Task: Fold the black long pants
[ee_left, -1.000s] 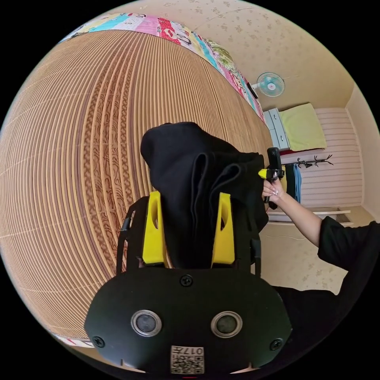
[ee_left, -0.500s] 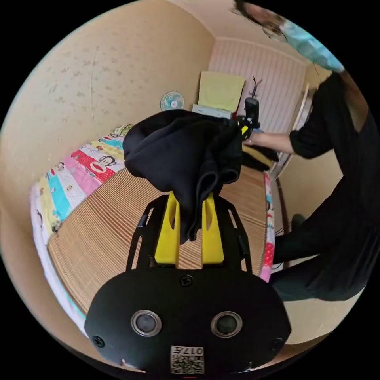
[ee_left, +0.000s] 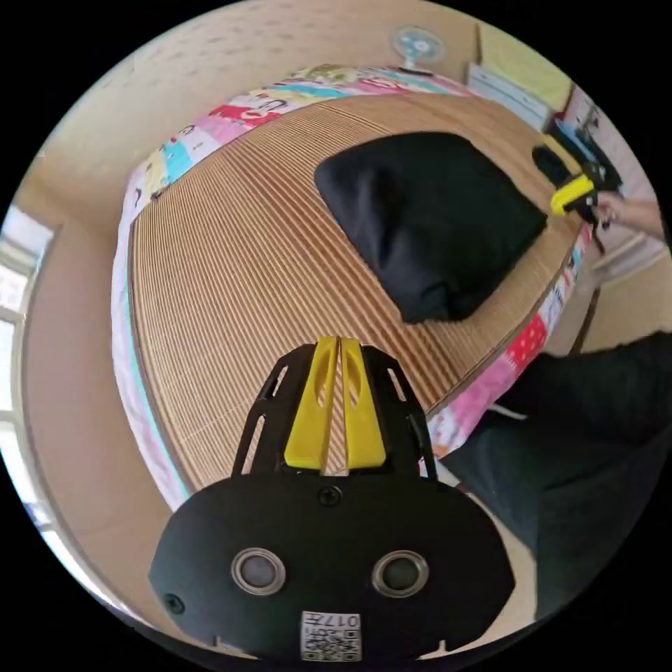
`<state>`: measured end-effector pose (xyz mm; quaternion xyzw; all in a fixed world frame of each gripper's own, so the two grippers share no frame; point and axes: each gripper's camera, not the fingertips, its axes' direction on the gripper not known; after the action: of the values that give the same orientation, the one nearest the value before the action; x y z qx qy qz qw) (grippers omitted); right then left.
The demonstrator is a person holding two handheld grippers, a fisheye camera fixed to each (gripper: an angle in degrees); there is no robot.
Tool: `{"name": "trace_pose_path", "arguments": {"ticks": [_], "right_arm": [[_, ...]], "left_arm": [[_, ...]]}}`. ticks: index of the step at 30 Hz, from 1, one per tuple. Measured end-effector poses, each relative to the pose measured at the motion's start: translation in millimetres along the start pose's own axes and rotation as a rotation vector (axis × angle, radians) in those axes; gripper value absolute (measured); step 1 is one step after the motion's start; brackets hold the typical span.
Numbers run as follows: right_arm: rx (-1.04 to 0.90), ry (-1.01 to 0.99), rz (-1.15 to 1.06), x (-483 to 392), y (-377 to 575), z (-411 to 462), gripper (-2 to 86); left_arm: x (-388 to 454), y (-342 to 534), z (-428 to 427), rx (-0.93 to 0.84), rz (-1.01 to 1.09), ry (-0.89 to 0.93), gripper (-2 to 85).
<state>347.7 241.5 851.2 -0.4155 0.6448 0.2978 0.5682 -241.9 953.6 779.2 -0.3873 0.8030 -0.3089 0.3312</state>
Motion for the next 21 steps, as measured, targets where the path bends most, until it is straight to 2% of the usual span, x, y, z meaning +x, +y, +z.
{"name": "trace_pose_path", "arguments": {"ticks": [2,4,6,7,8,9,11,12,14,17,21], "right_arm": [[0.151,-0.13,0.096,15,-19,-10,7.5],[0.271,-0.205,0.166,25,-47,-4,10.1],[0.246,-0.202,0.166,25,-72,14,11.2],[0.187,-0.125,0.152,22,-86,30,11.1],[0.16,-0.067,0.142,20,-90,39,10.8],[0.16,-0.01,0.11,20,-92,49,10.0],[0.184,-0.108,0.177,37,-89,50,9.1],[0.182,-0.186,0.235,51,-87,44,8.9],[0.221,-0.192,0.268,58,-80,30,10.4],[0.274,-0.212,0.228,55,-76,14,11.7],[0.31,-0.207,0.15,32,-106,19,12.2]], "left_arm": [[-29,-20,-14,0.248,-0.181,0.381,0.0],[-36,-28,0,0.366,-0.229,0.569,0.0],[-30,-33,35,0.249,-0.264,0.564,0.0],[-22,-29,69,0.053,-0.271,0.428,0.0],[-22,-13,89,0.027,-0.258,0.398,0.1],[-30,-1,90,0.079,-0.292,0.439,0.2],[-77,33,86,0.168,-0.541,0.654,0.9],[-86,40,80,0.201,-0.578,0.674,1.2],[-112,73,43,0.318,-0.675,0.583,4.7],[-132,94,27,0.252,-0.722,0.562,9.4],[-135,104,40,0.163,-0.824,0.585,11.4]]}}
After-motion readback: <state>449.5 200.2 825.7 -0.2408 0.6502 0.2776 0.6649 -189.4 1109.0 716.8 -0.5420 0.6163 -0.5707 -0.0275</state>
